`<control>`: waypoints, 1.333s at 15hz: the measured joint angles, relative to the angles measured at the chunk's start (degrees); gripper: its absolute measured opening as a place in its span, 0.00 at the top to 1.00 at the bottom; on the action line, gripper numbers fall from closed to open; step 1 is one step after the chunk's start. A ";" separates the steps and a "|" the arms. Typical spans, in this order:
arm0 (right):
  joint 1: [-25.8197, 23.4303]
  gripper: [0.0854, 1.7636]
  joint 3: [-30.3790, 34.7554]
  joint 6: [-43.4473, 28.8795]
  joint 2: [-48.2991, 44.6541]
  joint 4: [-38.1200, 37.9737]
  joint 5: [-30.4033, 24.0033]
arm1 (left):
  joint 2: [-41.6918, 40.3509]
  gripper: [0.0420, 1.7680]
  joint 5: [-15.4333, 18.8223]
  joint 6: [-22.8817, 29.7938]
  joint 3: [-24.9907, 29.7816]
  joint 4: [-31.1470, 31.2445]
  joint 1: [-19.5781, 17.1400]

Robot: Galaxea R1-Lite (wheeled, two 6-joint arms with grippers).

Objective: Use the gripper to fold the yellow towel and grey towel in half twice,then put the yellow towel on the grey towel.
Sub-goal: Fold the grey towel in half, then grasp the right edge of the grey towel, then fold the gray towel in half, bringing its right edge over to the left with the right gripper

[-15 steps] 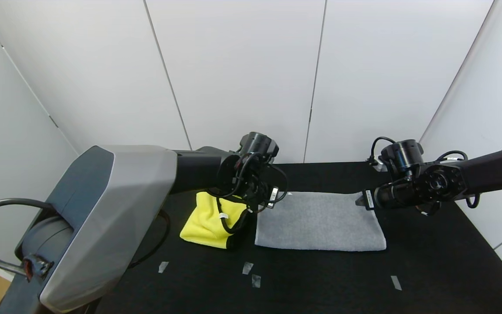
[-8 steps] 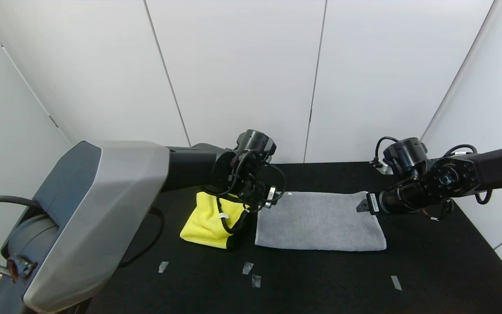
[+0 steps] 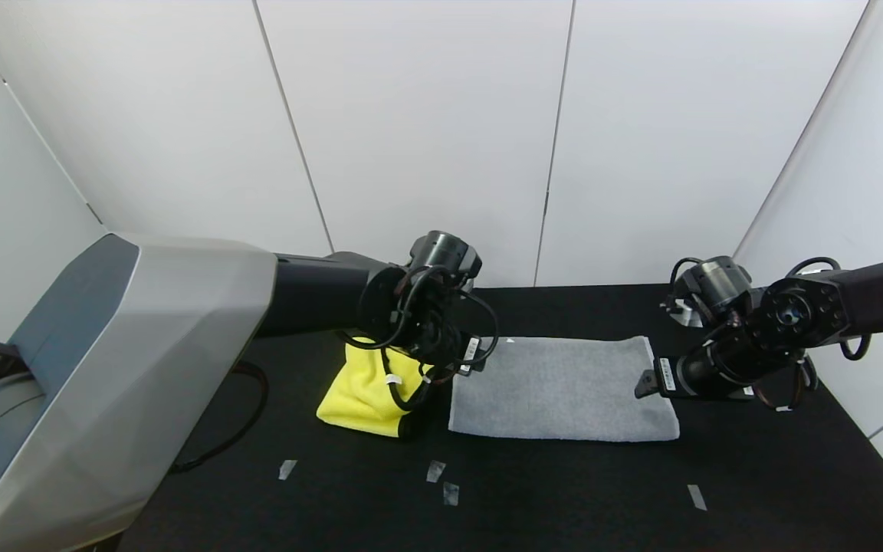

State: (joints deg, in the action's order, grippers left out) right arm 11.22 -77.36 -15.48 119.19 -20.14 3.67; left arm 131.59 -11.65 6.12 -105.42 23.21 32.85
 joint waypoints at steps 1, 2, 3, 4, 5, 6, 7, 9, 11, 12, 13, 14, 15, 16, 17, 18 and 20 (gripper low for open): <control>0.02 0.07 0.44 -0.09 0.30 -0.02 -0.28 | -0.41 0.07 0.00 0.04 0.61 0.00 0.07; 0.00 0.06 0.74 -0.37 0.60 -0.02 -1.29 | -0.90 0.06 0.00 0.06 1.34 -0.01 0.16; 0.00 0.06 1.10 -0.94 0.83 -0.02 -2.88 | -1.38 0.06 0.00 0.06 2.06 -0.09 0.20; 0.00 0.06 1.32 -1.32 1.07 0.05 -4.11 | -1.87 0.05 0.00 0.04 2.83 -0.12 0.20; 0.00 0.05 1.48 -1.69 1.40 0.13 -4.71 | -2.29 0.05 -0.02 0.01 3.46 -0.11 0.18; -0.04 0.05 1.57 -2.15 1.84 0.33 -4.89 | -2.71 0.05 0.05 0.04 3.89 -0.12 0.20; -0.09 0.05 1.60 -2.52 2.23 0.40 -4.92 | -3.06 0.05 0.06 0.01 4.30 -0.17 0.20; 0.02 0.05 1.62 -2.80 2.97 0.52 -4.92 | -3.55 0.04 0.11 0.01 4.82 -0.20 0.20; 0.00 0.04 1.60 -2.99 3.66 0.57 -4.89 | -3.83 0.04 0.17 0.06 5.07 -0.28 0.18; -0.02 0.04 1.57 -3.05 3.94 0.66 -4.84 | -3.91 0.04 0.17 0.06 5.07 -0.33 0.20; 0.00 0.04 1.54 -3.05 4.18 0.71 -4.84 | -3.94 0.04 0.17 0.09 5.12 -0.30 0.18; 0.02 0.04 1.51 -3.07 4.38 0.71 -4.82 | -3.96 0.04 0.17 0.09 5.14 -0.30 0.16; 0.07 0.04 1.45 -3.07 4.57 0.71 -4.79 | -3.97 0.04 0.17 0.09 5.14 -0.30 0.20; 0.13 0.04 1.32 -3.05 4.71 0.68 -4.84 | -4.02 0.04 0.17 0.09 5.14 -0.30 0.20; 0.28 0.04 1.26 -3.07 4.82 0.66 -4.82 | -4.02 0.04 0.17 0.09 5.14 -0.28 0.20; 0.41 0.08 1.18 -3.07 4.92 0.66 -4.79 | -4.02 0.04 0.16 0.09 5.14 -0.30 0.18; 0.68 0.28 1.16 -3.07 5.14 0.68 -4.82 | -4.02 0.04 0.17 0.15 5.14 -0.30 0.18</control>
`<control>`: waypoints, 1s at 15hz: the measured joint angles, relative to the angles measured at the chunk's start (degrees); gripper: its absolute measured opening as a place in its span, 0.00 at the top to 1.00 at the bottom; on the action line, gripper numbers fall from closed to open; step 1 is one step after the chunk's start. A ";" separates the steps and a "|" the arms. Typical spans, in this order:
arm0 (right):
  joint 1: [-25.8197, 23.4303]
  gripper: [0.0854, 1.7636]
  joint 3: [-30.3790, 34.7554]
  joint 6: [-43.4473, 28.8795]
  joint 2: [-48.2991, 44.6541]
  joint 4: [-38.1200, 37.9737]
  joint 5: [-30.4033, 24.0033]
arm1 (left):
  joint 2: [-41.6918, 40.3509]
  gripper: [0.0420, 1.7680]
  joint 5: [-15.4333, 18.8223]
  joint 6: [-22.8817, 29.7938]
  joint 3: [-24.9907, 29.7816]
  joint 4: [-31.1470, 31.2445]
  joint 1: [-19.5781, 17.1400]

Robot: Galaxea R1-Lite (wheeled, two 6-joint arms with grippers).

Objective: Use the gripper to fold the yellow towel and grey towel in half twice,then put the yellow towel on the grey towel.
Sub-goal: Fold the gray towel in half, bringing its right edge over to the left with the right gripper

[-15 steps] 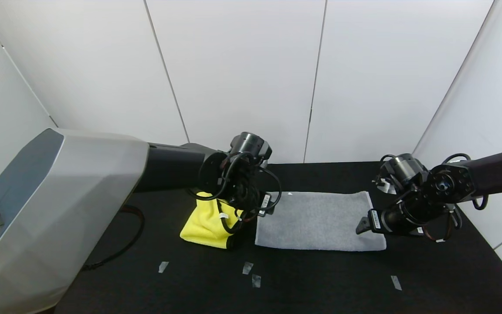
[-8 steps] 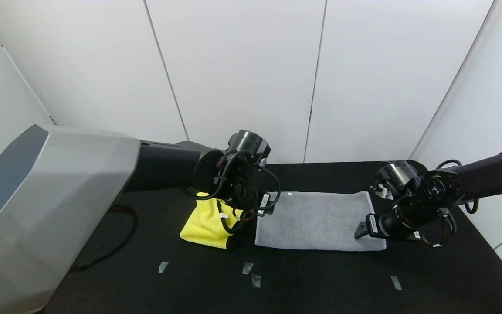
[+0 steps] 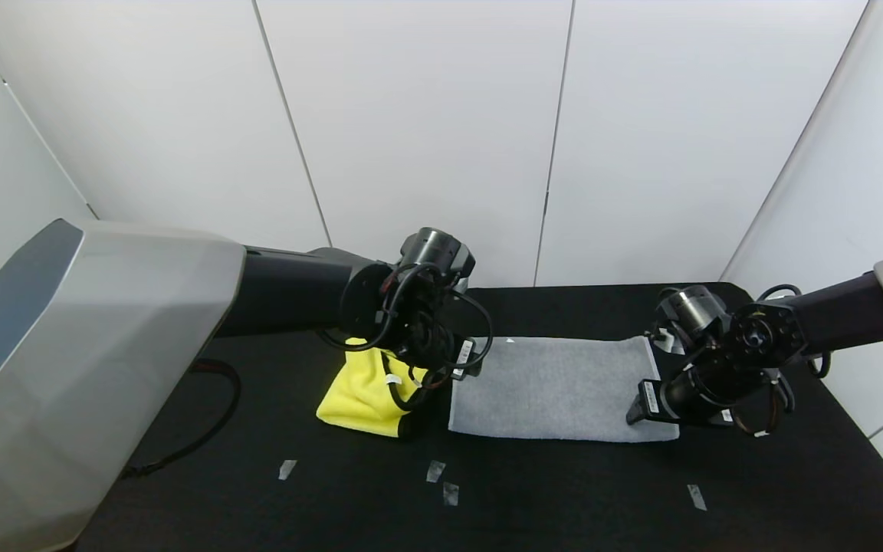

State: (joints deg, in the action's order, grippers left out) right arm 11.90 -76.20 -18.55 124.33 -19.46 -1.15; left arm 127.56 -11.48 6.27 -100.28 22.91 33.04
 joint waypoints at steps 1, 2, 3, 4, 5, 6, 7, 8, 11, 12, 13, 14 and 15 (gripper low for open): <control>0.15 0.37 -0.01 0.00 0.12 0.02 0.02 | -0.05 0.03 0.00 0.02 0.00 0.02 0.00; 0.20 0.44 -0.11 0.00 0.20 0.05 0.02 | -0.06 0.03 -0.01 0.02 0.04 0.07 -0.05; 0.23 0.50 -0.12 0.00 0.22 0.05 0.02 | -0.11 0.03 0.00 0.02 0.04 0.11 -0.07; 0.28 0.56 -0.17 0.00 0.23 0.05 0.04 | -0.17 0.03 0.00 0.05 0.06 0.11 -0.07; 0.30 0.66 -0.17 0.00 0.26 0.05 0.04 | -0.27 0.03 0.00 0.05 0.09 0.11 -0.11; 0.30 0.99 -0.17 -0.05 0.26 0.06 0.00 | -0.35 0.03 -0.01 0.05 0.23 0.00 -0.13; 0.30 0.97 -0.17 0.02 0.22 0.06 0.00 | -0.44 0.03 -0.01 0.02 0.45 -0.11 -0.13; 0.30 0.97 -0.17 0.06 0.17 0.05 -0.05 | -0.52 0.03 0.00 0.02 0.59 -0.16 -0.10; 0.23 0.97 -0.17 0.24 -0.27 -0.27 -0.27 | -0.80 0.03 0.00 0.05 0.80 -0.05 -0.13; 0.17 0.97 -0.12 0.44 -0.52 -0.52 0.02 | -0.94 0.03 0.00 0.02 0.85 0.07 -0.13; 0.13 0.97 -0.01 0.66 -0.85 -0.79 0.60 | -1.05 0.03 -0.01 0.02 0.89 0.09 -0.16; 0.02 0.97 0.10 1.07 -1.18 -0.95 1.69 | -1.18 0.03 -0.01 -0.02 0.94 0.02 -0.21; -0.24 0.97 0.22 1.89 -1.54 -0.96 3.72 | -1.29 0.03 -0.01 -0.02 0.98 0.05 -0.32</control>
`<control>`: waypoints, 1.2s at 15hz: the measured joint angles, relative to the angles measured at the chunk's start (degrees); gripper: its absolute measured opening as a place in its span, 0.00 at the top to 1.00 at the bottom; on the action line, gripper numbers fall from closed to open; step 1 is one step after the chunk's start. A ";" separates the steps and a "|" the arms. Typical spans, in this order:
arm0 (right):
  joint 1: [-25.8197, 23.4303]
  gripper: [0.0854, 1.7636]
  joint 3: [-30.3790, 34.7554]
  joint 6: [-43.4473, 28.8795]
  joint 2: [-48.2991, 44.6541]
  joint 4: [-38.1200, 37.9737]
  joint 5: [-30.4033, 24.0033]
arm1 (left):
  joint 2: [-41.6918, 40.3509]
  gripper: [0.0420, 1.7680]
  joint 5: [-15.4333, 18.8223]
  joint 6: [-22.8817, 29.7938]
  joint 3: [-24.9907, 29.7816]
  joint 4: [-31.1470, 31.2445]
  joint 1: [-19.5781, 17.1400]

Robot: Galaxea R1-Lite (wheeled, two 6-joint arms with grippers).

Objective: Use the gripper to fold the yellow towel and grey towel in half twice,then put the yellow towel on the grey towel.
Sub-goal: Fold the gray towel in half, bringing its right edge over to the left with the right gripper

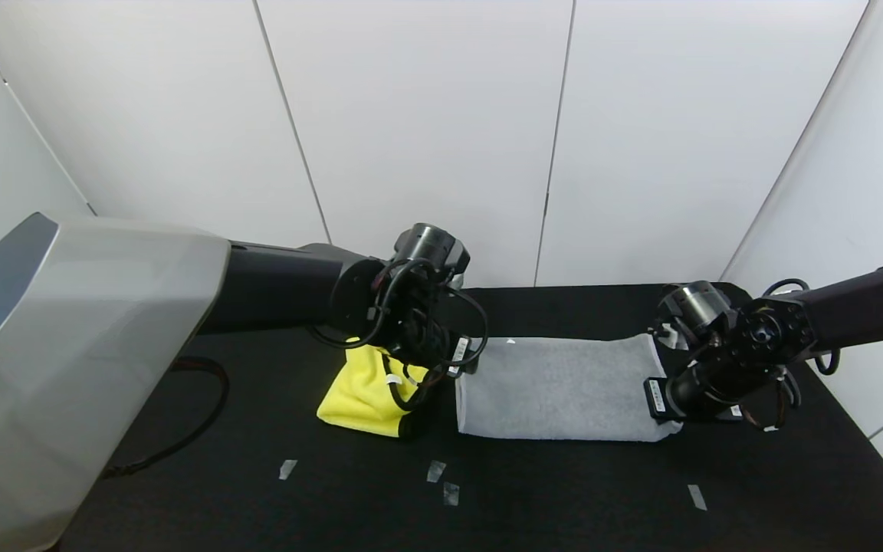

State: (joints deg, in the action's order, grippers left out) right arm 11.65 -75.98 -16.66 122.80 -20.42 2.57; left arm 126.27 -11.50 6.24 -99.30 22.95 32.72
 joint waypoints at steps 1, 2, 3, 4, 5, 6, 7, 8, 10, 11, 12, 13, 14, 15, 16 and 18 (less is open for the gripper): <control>-0.39 0.97 0.05 0.68 -0.28 -0.05 2.44 | -0.09 0.03 0.00 -0.01 0.07 -0.05 -0.01; -0.83 0.97 0.11 1.17 -0.55 -0.16 4.51 | -0.15 0.03 0.00 -0.01 0.16 -0.02 -0.01; -1.43 0.97 0.11 1.78 -0.89 -0.77 5.69 | -0.15 0.03 0.00 -0.01 0.20 -0.02 0.00; -1.95 0.97 0.10 2.35 -1.27 -1.63 6.10 | -0.24 0.03 0.00 -0.01 0.27 0.00 -0.01; -2.56 0.97 0.00 3.07 -1.63 -2.40 6.21 | -0.39 0.03 0.04 -0.01 0.40 0.04 -0.04; -3.19 0.97 0.00 3.56 -1.96 -2.60 6.31 | -0.61 0.03 0.12 -0.01 0.72 -0.10 -0.01; -3.95 0.97 -0.09 4.08 -2.27 -2.67 7.28 | -0.85 0.03 0.26 -0.01 1.05 -0.24 -0.01; -4.58 0.97 -0.11 4.52 -2.46 -2.68 8.91 | -1.08 0.03 0.44 -0.04 1.29 -0.18 -0.06; -5.62 0.97 -0.11 5.29 -2.79 -2.71 10.67 | -1.55 0.03 0.46 -0.01 1.46 -0.02 -0.20; -5.85 0.97 -0.11 5.72 -3.08 -2.71 10.78 | -1.77 0.03 0.50 -0.01 1.54 -0.02 -0.23; -5.90 0.97 -0.11 6.00 -3.50 -2.71 10.80 | -2.04 0.03 0.52 -0.01 1.65 0.02 -0.39; -5.73 0.97 -0.11 6.07 -3.95 -2.71 10.81 | -2.34 0.03 0.55 -0.01 1.82 -0.07 -0.54; -5.27 0.97 -0.15 6.11 -4.47 -2.62 10.81 | -2.68 0.03 0.52 -0.01 2.06 -0.07 -0.76; -4.63 0.97 -0.28 6.13 -5.00 -2.51 10.80 | -3.10 0.03 0.50 -0.01 2.30 0.02 -0.91; -3.58 0.97 -0.33 6.11 -5.57 -2.38 10.78 | -3.51 0.03 0.46 -0.04 2.61 0.11 -1.17; -0.99 0.97 -0.37 6.02 -6.84 -2.13 10.59 | -4.39 0.03 0.37 -0.06 3.41 0.17 -1.72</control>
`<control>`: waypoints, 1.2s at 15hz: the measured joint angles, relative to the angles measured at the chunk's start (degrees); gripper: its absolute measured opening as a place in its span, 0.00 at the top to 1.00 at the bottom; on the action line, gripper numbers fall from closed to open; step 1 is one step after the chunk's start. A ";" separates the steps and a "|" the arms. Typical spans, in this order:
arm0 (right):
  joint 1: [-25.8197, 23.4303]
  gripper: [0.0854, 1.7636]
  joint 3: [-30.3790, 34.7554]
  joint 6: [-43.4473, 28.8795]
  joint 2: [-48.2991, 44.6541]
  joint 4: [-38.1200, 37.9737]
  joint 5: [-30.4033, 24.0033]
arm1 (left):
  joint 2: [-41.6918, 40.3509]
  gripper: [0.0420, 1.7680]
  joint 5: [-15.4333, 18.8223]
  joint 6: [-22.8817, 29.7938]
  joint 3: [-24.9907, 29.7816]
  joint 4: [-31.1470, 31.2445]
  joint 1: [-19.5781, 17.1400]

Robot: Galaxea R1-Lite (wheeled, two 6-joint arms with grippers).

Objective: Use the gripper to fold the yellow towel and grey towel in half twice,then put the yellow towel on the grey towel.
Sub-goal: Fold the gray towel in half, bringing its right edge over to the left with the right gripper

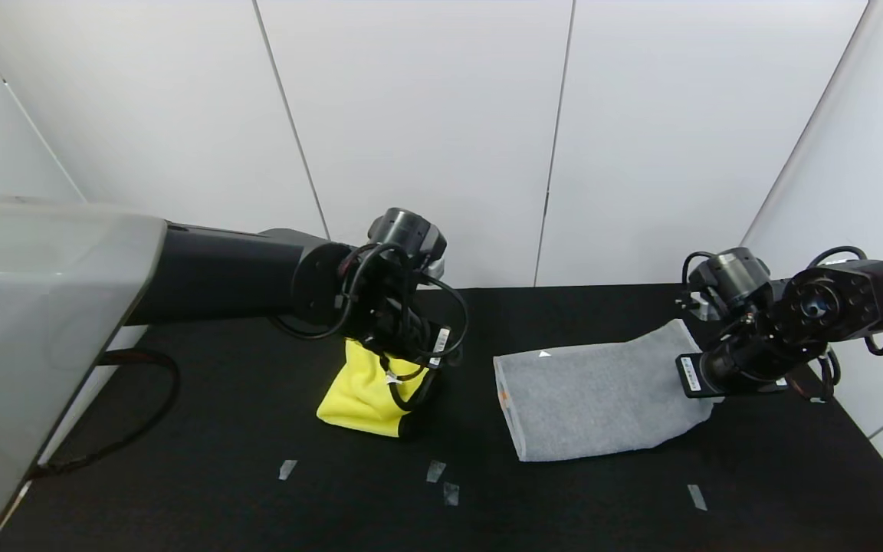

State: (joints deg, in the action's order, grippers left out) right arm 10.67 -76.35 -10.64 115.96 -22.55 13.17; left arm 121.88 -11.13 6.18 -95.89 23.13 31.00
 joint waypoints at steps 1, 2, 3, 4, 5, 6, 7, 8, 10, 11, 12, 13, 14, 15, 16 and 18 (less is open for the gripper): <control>1.43 0.97 0.00 -0.06 -0.59 0.04 -0.01 | -0.52 0.03 -0.02 -0.02 0.50 0.00 -0.16; 2.94 0.97 0.06 -0.09 -1.10 0.15 0.00 | -1.16 0.03 0.00 -0.09 1.24 0.02 -0.29; 4.68 0.97 0.20 -0.13 -1.46 0.17 0.11 | -1.77 0.03 0.05 -0.11 1.95 -0.02 -0.57; 6.23 0.97 0.28 -0.16 -1.71 0.20 0.21 | -2.36 0.03 0.05 -0.13 2.73 0.00 -0.88; 7.88 0.97 0.30 -0.13 -1.85 0.41 0.24 | -3.04 0.03 0.07 -0.13 3.61 0.00 -1.18; 9.47 0.97 0.30 -0.16 -1.90 0.77 0.22 | -3.66 0.03 0.10 -0.13 4.52 -0.11 -1.46; 10.89 0.97 0.26 -0.17 -1.88 1.67 0.21 | -4.38 0.03 0.16 -0.16 5.57 -0.27 -1.79; 12.09 0.97 0.22 -0.16 -1.77 2.83 0.16 | -5.01 0.03 0.40 -0.16 6.45 -0.28 -2.21; 14.32 0.97 0.20 -0.24 -1.10 5.29 0.11 | -6.28 0.03 1.26 -0.13 7.94 -0.24 -2.97; 15.30 0.97 0.22 -0.27 -0.63 6.11 0.05 | -6.83 0.03 1.39 -0.16 8.48 -0.09 -3.28; 16.18 0.97 0.26 -0.33 -0.11 7.06 0.07 | -7.25 0.03 1.41 -0.16 8.83 -0.06 -3.63; 16.90 0.97 0.30 -0.44 0.37 7.69 0.11 | -7.61 0.03 1.43 -0.17 9.29 -0.04 -3.99; 17.73 0.97 0.37 -0.88 0.85 8.16 0.10 | -7.91 0.03 1.43 -0.20 9.70 -0.15 -4.24; 18.46 0.97 0.37 -1.37 1.29 8.66 0.11 | -8.13 0.03 1.52 -0.22 10.01 -0.20 -4.44; 19.15 0.97 0.37 -1.72 1.68 9.09 0.10 | -8.29 0.03 1.54 -0.22 10.20 -0.27 -4.62; 20.78 0.97 0.44 -1.94 2.54 10.15 0.11 | -8.44 0.03 1.58 -0.22 10.64 -0.46 -4.99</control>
State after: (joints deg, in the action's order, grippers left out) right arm 31.45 -75.91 -12.58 118.49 -12.40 13.28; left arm 113.45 -9.55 5.96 -85.25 22.66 26.01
